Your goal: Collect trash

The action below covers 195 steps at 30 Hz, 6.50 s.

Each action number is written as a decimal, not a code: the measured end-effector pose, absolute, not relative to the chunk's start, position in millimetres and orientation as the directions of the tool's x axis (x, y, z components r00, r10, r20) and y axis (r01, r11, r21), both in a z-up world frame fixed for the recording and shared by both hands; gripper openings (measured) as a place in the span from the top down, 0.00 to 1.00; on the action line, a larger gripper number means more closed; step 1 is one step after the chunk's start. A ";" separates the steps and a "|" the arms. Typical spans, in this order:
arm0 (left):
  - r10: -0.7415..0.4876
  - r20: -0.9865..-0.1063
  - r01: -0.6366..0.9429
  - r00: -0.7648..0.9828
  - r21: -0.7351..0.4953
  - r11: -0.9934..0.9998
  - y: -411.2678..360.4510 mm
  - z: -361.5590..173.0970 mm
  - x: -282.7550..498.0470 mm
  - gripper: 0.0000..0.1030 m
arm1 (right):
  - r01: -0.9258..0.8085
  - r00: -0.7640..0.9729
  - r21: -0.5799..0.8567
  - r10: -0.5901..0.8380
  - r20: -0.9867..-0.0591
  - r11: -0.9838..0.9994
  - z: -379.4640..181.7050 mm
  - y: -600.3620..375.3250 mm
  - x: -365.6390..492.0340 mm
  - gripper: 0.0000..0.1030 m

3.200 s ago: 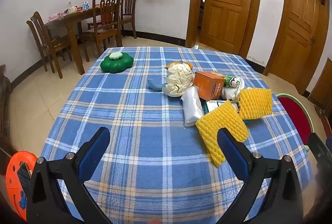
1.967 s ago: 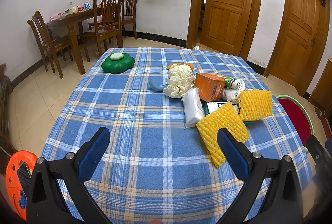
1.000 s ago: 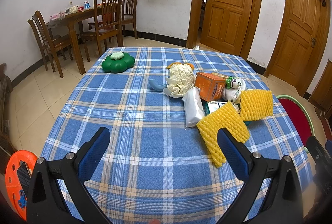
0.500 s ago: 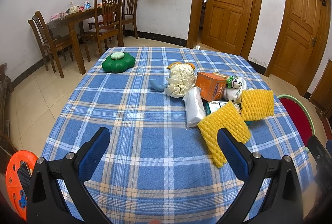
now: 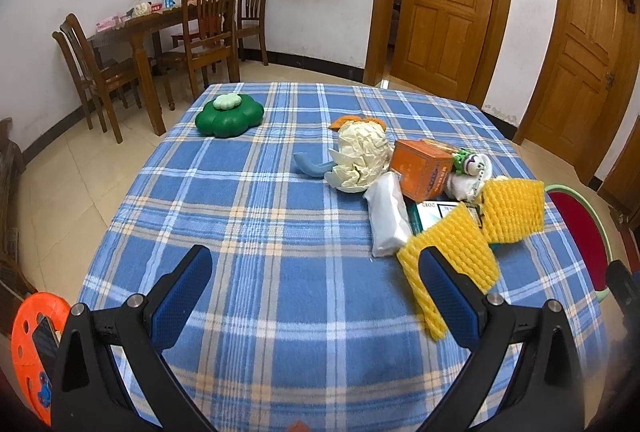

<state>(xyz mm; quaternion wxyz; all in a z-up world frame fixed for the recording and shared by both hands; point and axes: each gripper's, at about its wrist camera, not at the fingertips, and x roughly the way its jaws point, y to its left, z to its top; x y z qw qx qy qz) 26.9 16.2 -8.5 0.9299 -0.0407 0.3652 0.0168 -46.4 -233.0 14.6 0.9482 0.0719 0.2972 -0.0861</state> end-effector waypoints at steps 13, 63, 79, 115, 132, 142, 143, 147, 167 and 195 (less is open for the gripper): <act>-0.034 -0.707 -0.023 0.706 -0.071 0.997 21.4 -5.0 95.9 0.01 | 0.111 0.791 0.114 -0.019 -0.612 0.987 18.8 -228.0 3.9 0.00; -0.269 -0.649 0.119 0.712 -0.266 0.957 20.6 18.6 84.6 0.71 | 0.027 0.672 0.306 0.209 -0.710 0.952 -2.7 -254.5 50.2 0.56; -0.243 -0.683 0.087 0.688 -0.255 0.963 6.1 19.7 73.7 0.71 | -0.138 0.604 0.386 0.387 -0.697 0.912 -30.2 -248.9 69.5 0.88; -0.523 -0.716 0.542 0.461 -0.239 0.805 -229.1 24.0 85.4 0.71 | 0.337 0.760 0.298 -0.071 -0.646 0.893 7.5 -429.1 -28.3 0.89; -0.551 -0.761 0.636 0.343 -0.243 0.732 -307.7 -14.2 100.3 0.57 | 0.416 0.725 0.312 -0.105 -0.680 0.854 -20.1 -465.8 -20.5 0.72; -0.532 -0.758 0.607 0.377 -0.232 0.760 -295.9 -6.8 96.4 0.44 | 0.410 0.741 0.337 -0.094 -0.665 0.848 -14.5 -465.7 -29.4 0.70; -0.532 -0.756 0.603 0.381 -0.233 0.763 -292.4 -5.4 95.2 0.44 | 0.407 0.744 0.338 -0.094 -0.662 0.848 -12.2 -464.0 -32.2 0.70; -0.528 -0.746 0.579 0.406 -0.238 0.780 -273.5 2.9 88.3 0.44 | 0.393 0.755 0.340 -0.088 -0.650 0.854 -3.2 -454.3 -37.8 0.66; -0.439 -0.712 0.379 0.548 -0.256 0.889 -149.3 29.3 57.0 0.44 | 0.234 0.792 0.343 0.026 -0.610 0.909 32.7 -370.8 -50.5 0.58; -0.266 -0.786 0.083 0.558 -0.266 0.960 -24.2 -22.1 45.2 0.44 | 0.126 0.757 0.327 0.122 -0.642 0.937 27.8 -306.9 -41.0 0.58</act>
